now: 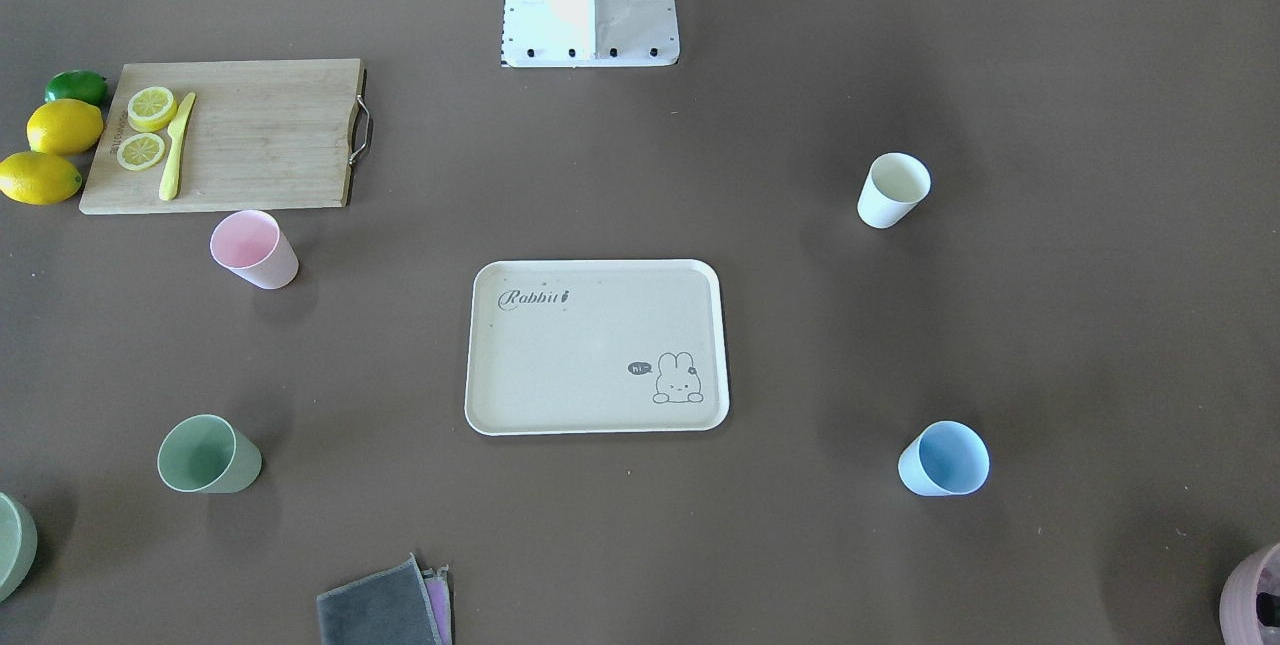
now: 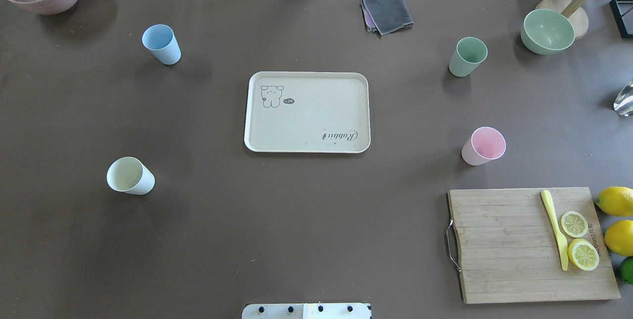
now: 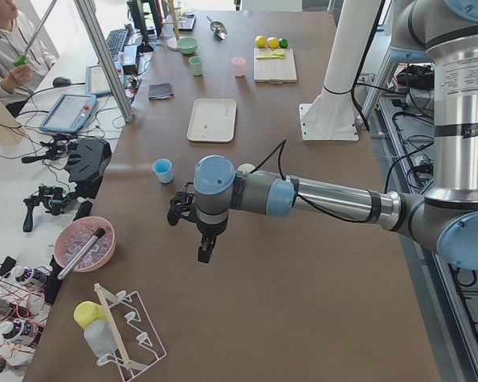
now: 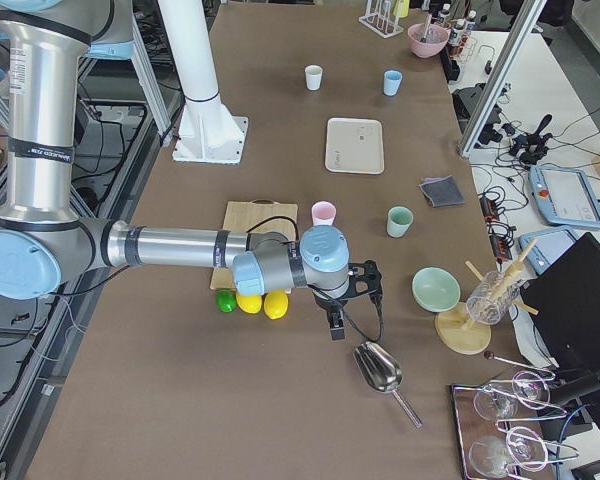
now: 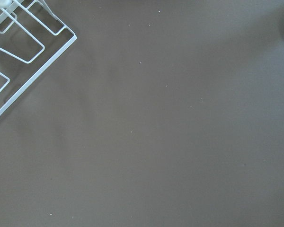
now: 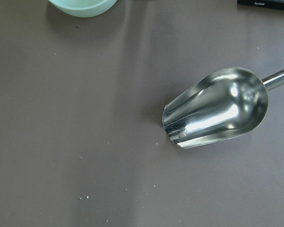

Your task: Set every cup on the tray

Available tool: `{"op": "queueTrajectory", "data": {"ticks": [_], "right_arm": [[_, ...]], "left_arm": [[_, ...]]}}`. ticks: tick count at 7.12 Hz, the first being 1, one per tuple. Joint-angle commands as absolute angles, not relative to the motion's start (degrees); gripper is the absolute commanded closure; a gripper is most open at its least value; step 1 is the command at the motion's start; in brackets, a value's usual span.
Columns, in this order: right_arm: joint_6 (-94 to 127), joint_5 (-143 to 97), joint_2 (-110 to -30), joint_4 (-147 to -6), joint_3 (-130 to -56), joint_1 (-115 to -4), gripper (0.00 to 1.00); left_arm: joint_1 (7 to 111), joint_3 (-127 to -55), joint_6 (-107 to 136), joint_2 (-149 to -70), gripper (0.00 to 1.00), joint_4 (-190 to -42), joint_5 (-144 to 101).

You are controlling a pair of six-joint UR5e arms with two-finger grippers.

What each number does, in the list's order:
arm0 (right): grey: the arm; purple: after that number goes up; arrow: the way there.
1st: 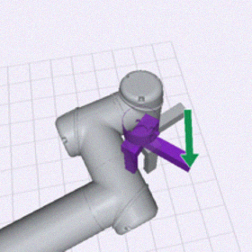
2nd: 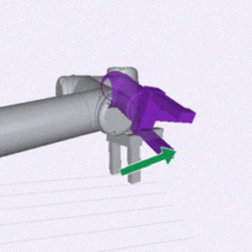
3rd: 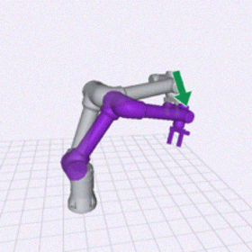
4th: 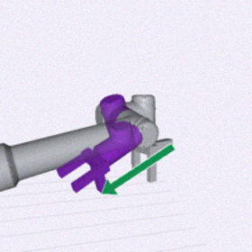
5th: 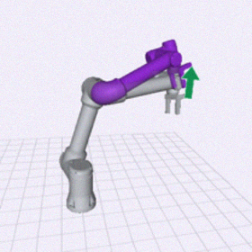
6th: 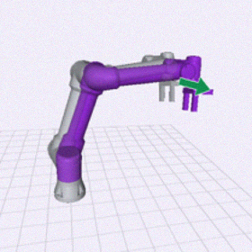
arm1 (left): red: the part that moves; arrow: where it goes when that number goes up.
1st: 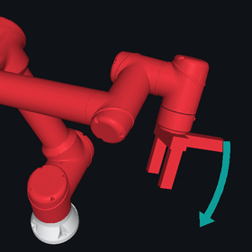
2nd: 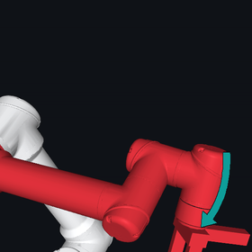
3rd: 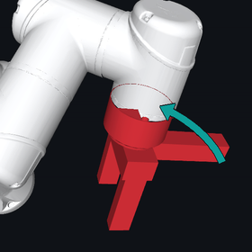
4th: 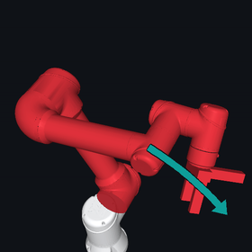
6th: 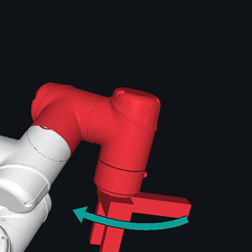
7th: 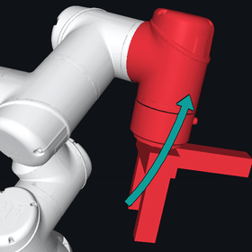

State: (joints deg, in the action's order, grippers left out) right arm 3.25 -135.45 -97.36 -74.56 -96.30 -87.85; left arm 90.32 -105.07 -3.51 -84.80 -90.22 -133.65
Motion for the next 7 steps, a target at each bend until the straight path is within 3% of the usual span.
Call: {"op": "queueTrajectory", "data": {"ticks": [1, 7], "right_arm": [[3.25, -135.44, -97.38, -74.36, -96.33, -87.89, 0.0], [3.43, -135.7, -97.38, -74.36, -96.33, -87.89, 0.0]], "left_arm": [[90.09, -107.9, -3.52, -84.82, 0.02, -88.87, -133.76], [89.38, -108.91, -2.9, -85.43, 0.02, -93.5, -132.81]]}}
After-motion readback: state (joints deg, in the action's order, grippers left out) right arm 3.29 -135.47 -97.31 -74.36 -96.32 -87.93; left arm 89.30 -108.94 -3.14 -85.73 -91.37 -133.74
